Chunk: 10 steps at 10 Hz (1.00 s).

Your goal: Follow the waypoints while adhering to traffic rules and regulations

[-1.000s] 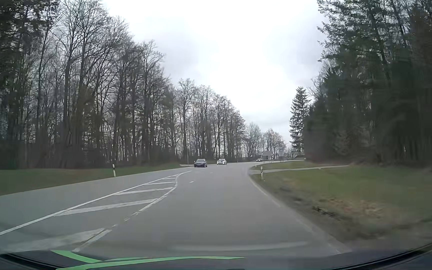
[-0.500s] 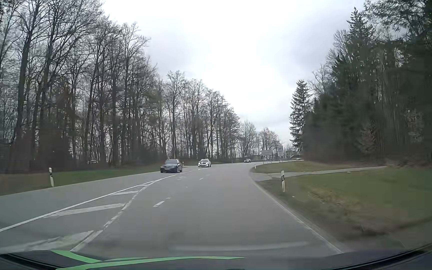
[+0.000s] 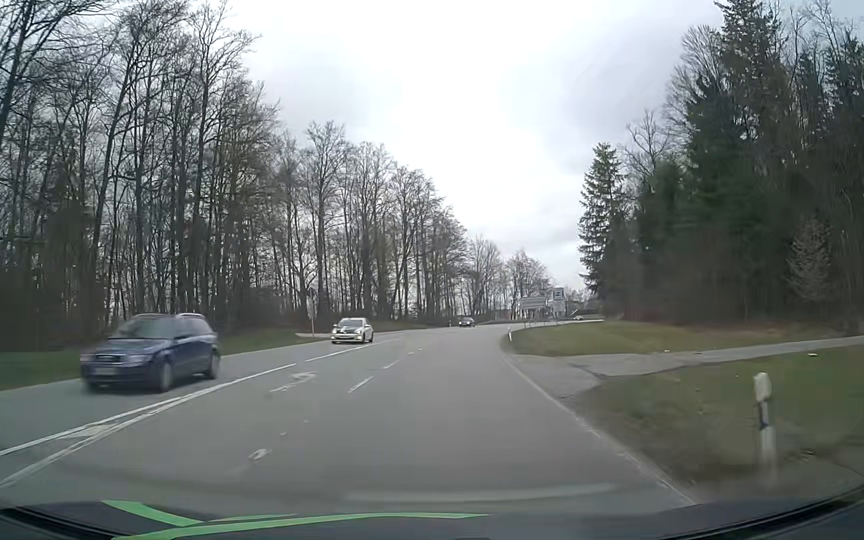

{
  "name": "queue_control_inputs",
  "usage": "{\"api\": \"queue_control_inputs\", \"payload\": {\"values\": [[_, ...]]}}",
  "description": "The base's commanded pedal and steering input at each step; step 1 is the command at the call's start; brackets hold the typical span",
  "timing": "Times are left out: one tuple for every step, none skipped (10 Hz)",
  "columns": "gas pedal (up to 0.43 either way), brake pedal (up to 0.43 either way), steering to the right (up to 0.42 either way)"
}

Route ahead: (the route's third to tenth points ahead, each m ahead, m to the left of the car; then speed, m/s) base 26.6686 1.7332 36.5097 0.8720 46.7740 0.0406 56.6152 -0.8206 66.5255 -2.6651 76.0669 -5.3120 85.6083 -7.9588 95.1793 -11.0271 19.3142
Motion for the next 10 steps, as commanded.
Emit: {"api": "queue_control_inputs", "payload": {"values": [[0.11, 0.0, 0.015], [0.11, 0.0, 0.015], [0.11, 0.0, 0.015], [0.11, 0.0, 0.015], [0.11, 0.0, 0.015], [0.11, 0.0, 0.015], [0.11, 0.0, 0.015], [0.11, 0.0, 0.015], [0.11, 0.0, 0.015], [0.11, 0.0, 0.015]]}}
